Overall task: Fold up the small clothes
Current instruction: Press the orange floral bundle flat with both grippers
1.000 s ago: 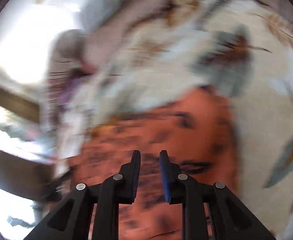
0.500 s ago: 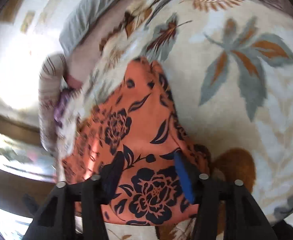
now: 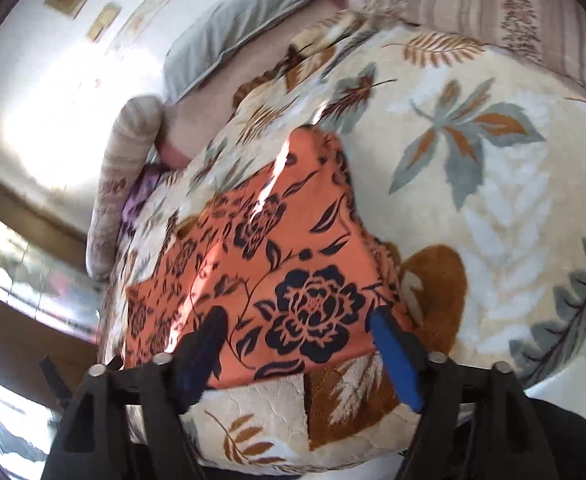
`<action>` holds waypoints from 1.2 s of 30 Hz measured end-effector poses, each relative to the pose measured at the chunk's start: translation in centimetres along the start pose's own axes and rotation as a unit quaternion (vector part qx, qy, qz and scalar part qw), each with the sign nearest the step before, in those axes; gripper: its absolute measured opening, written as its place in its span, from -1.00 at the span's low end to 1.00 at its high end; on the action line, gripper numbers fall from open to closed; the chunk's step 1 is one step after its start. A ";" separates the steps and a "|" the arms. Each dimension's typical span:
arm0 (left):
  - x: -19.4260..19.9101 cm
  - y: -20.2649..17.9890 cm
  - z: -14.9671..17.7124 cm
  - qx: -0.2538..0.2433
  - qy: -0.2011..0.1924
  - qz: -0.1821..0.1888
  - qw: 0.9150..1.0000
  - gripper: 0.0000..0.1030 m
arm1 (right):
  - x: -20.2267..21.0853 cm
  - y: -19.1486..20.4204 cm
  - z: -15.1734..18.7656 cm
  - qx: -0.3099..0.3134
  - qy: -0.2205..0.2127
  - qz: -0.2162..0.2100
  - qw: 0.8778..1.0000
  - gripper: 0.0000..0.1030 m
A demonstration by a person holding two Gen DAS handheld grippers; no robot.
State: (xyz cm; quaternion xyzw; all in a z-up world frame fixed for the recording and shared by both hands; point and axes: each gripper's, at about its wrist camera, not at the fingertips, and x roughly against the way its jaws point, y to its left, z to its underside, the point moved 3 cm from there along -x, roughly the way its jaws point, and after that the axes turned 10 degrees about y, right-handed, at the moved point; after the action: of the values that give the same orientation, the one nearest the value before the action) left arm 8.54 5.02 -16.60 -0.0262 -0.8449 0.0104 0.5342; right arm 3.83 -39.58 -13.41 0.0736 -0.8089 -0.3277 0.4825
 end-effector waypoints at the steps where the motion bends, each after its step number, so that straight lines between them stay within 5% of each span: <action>1: -1.6 0.4 0.5 -0.002 0.023 -0.022 0.999 0.78 | -1.3 -1.4 0.0 -0.025 0.032 0.026 0.999 0.52; 3: -0.6 1.1 0.5 0.022 0.010 0.003 1.000 0.79 | -1.4 -3.4 0.4 -0.080 0.050 0.026 0.995 0.50; 9: 3.1 1.0 -0.6 0.026 -0.050 0.005 0.998 0.79 | 3.4 1.7 -3.3 -0.002 -0.042 0.007 0.999 0.50; 15: 4.4 -0.8 -2.8 0.020 -0.072 0.033 0.997 0.79 | -2.1 4.5 -10.5 0.015 0.018 -0.077 0.997 0.50; 17: 3.5 -1.6 -3.4 0.015 -0.066 0.037 0.997 0.79 | -5.5 4.4 -12.6 0.006 0.055 -0.108 0.993 0.50; 19: 1.5 -2.0 -3.7 0.006 -0.047 0.028 0.998 0.79 | -8.0 2.7 -14.2 -0.005 0.061 -0.090 0.994 0.50; 21: -1.0 -1.8 -3.8 0.012 -0.009 0.014 1.000 0.79 | -9.6 -0.8 -16.2 -0.050 0.031 -0.045 0.997 0.45; 22: -1.8 -1.7 -3.7 0.015 -0.002 0.014 1.000 0.79 | -9.6 -2.7 -16.7 -0.092 0.008 -0.081 0.992 0.44; 24: -1.8 -1.7 -3.6 0.003 -0.018 0.002 1.000 0.79 | -9.0 -4.2 -16.9 -0.136 -0.012 -0.129 0.982 0.44; 26: -1.8 -1.6 -3.7 0.006 -0.015 0.005 1.000 0.79 | -8.1 -2.7 -16.7 -0.105 -0.014 -0.108 0.988 0.48; 30: -1.0 -1.3 -3.8 0.022 -0.024 0.025 0.999 0.79 | -6.6 0.4 -14.9 -0.050 -0.010 -0.134 0.990 0.50; 33: -1.5 -1.4 -3.8 0.018 -0.013 0.018 1.000 0.79 | -8.5 -0.7 -13.2 -0.046 0.032 -0.082 0.995 0.51; 36: -0.6 -1.6 -3.7 0.009 -0.012 0.018 1.000 0.79 | -7.0 -0.8 -12.4 -0.062 0.011 -0.073 0.995 0.45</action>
State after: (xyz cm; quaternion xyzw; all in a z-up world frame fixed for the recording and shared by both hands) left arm 12.10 3.35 -15.47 -0.0364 -0.8506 0.0273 0.5239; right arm 17.59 -42.85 -15.10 0.1061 -0.7741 -0.4112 0.4695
